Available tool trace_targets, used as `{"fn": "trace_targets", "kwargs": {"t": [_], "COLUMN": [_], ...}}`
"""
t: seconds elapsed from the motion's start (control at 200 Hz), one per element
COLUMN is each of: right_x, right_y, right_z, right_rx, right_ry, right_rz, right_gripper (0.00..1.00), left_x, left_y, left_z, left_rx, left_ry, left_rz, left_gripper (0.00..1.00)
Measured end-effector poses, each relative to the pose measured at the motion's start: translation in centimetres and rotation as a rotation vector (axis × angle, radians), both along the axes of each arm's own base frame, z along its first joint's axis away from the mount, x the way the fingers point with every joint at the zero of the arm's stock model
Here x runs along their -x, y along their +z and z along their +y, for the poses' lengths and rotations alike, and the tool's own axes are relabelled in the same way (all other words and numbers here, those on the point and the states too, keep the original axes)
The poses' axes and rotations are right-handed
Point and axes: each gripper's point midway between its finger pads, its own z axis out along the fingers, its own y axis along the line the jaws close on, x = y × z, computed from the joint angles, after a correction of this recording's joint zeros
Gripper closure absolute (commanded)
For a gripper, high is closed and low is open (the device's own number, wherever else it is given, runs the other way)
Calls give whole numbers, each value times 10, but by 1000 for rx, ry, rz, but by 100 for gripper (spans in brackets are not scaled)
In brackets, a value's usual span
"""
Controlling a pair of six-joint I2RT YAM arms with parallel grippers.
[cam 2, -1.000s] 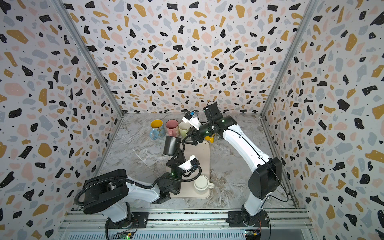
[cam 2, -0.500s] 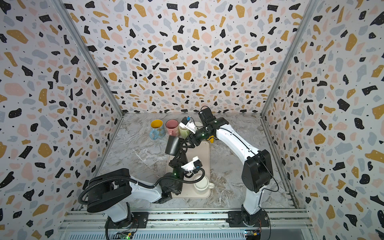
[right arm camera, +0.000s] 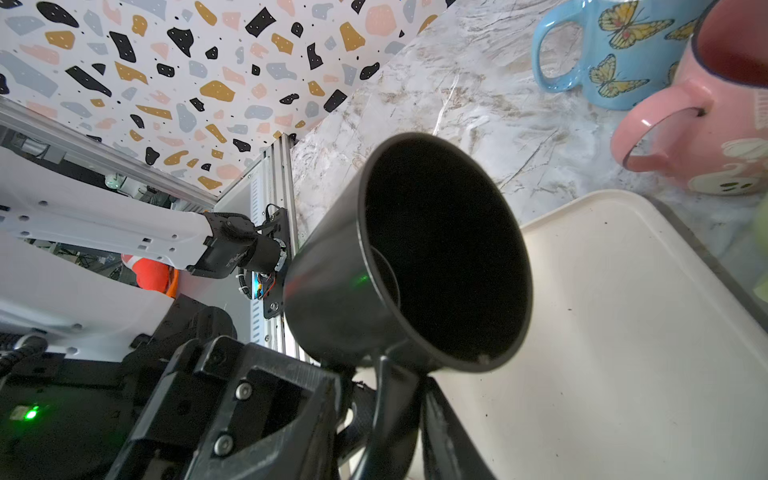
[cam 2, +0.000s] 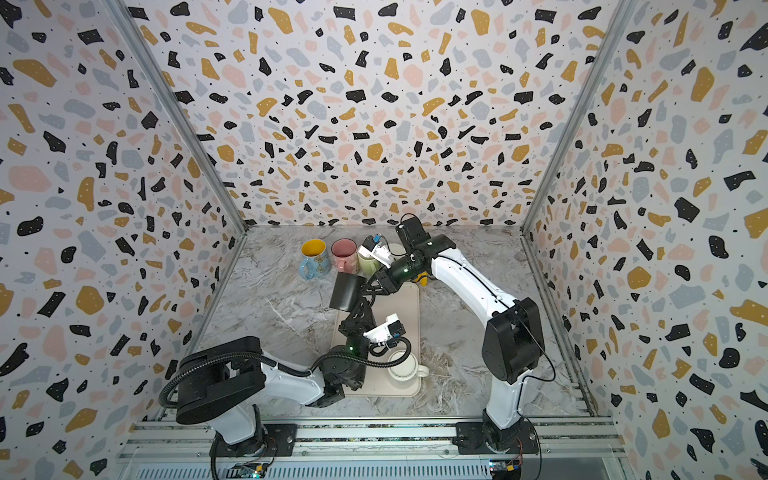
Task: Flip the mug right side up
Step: 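Close the right gripper on the black mug's handle while the left gripper holds it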
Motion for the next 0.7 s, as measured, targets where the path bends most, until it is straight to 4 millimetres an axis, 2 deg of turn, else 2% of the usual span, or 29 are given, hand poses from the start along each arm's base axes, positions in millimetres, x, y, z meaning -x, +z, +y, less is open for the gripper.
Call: {"fn": "trace_targets", "kwargs": {"t": [0.26,0.34,0.435,0.701], "right_x": [-2,-3,1,4], "right_y": [-12,-13,-12,-15], "right_z": [2,3,4,6], "right_rx": [16,19,12,8], "right_ry": [1,-4,0,14], "right_rz": [28,37,64,64], "right_gripper": [69,79,100,100], "left_x": [-1,0,1,1], "left_y": [-7,-9,-18,-21], "left_z": [-1,-2,-7,-6], "left_rx": [-38,-58,-116,-112], "left_ry": [7,5,-9,0], "left_rz": [9,11,22,27], "left_gripper": [100,100,100,100]}}
